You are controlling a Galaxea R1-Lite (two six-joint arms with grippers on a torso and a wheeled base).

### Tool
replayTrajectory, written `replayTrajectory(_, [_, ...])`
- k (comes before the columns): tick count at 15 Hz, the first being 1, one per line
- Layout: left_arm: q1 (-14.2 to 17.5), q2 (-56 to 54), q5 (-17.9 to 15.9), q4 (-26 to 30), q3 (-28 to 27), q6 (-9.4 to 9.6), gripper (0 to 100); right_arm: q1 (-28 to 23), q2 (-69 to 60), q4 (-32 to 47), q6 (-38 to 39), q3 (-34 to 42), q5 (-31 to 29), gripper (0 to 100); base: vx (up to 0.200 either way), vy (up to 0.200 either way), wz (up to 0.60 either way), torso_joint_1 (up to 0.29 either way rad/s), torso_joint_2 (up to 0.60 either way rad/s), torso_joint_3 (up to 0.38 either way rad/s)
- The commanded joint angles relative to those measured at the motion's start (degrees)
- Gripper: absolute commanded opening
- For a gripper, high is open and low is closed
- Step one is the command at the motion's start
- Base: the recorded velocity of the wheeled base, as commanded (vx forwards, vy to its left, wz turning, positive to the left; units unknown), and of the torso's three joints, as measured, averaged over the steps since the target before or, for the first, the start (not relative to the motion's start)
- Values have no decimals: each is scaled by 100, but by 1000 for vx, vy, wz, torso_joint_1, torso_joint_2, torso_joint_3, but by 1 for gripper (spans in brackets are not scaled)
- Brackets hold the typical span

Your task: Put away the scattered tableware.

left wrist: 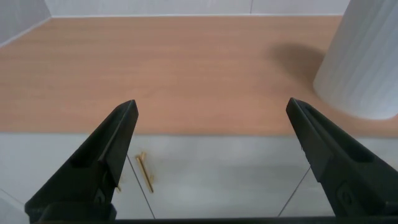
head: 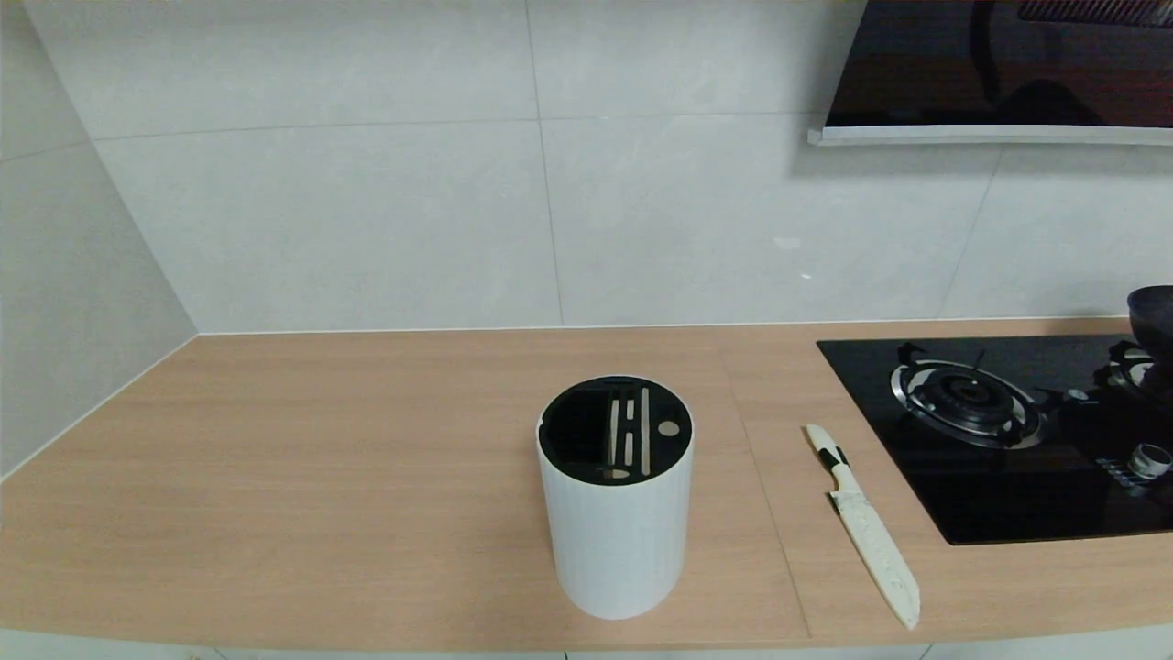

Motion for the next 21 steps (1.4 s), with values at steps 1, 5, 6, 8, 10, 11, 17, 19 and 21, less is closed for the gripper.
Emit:
replayTrajectory(1, [1,0,4,2,0,-3,100,4,7,-1,-4,0,4,100,0,0,0,242,-505,-271])
replayTrajectory(5, [1,0,4,2,0,-3,100,4,7,-1,4,0,4,100,0,0,0,199,-406,-215])
replayTrajectory(6, [1,0,4,2,0,5,100,4,7,-10,-4,0,4,100,0,0,0,80,-163,-90])
replayTrajectory(8, [1,0,4,2,0,-3,100,4,7,-10,22,0,-13,100,0,0,0,13,-28,-16])
replayTrajectory(10, [1,0,4,2,0,-3,100,4,7,-1,-13,0,-22,100,0,0,0,0,0,0])
replayTrajectory(11, [1,0,4,2,0,-3,100,4,7,-1,-22,0,-22,100,0,0,0,0,0,0])
replayTrajectory(17, [1,0,4,2,0,5,100,57,262,113,57,-879,92,100,0,0,0,0,0,0])
replayTrajectory(19, [1,0,4,2,0,-3,100,136,719,403,-84,-1037,452,100,0,0,0,0,0,0])
replayTrajectory(21, [1,0,4,2,0,-3,100,171,1563,403,-189,-1125,760,100,0,0,0,0,0,0])
